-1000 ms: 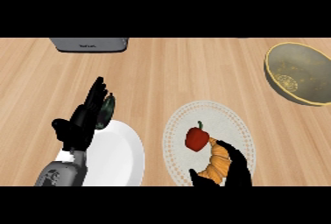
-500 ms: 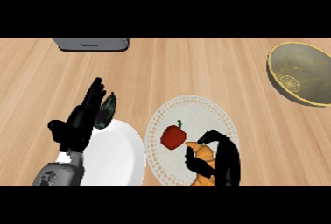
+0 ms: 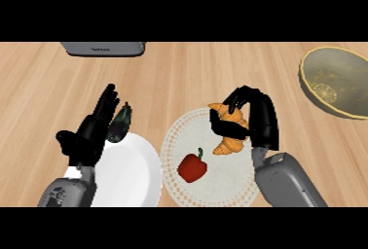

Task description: Pick the croissant from the placemat and place it in the bowl

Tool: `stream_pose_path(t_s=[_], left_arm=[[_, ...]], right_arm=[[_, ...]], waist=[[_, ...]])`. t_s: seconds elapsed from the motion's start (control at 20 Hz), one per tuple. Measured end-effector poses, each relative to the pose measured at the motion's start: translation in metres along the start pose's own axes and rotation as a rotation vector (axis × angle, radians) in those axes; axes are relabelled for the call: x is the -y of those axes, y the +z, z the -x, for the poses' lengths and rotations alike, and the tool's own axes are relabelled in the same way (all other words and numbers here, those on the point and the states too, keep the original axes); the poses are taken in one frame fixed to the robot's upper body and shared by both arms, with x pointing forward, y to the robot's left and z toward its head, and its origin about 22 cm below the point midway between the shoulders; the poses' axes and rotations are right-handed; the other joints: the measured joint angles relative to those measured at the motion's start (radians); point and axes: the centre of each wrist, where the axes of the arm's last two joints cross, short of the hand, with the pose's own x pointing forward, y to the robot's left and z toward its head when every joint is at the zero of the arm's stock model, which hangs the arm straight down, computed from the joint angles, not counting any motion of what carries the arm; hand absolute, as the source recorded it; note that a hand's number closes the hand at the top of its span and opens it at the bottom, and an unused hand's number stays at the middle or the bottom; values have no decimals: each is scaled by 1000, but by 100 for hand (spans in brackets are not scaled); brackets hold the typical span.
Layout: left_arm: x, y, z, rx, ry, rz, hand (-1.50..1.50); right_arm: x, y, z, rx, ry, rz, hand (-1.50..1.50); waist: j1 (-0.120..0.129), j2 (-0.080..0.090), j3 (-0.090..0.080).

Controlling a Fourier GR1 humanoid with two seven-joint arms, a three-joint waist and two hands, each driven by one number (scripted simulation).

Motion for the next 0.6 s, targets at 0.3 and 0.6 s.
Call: stream_pose_path(t_s=[0.3,0.6], left_arm=[[-6,1,2,-7,-3,-6,0],[-8,3,8,-12,-4,1,0]], right_arm=[[20,-20,-44,138,91,118,150],[51,-37,-107,119,191,201,150]], waist=[[-10,-4,-1],[-14,-6,-1]])
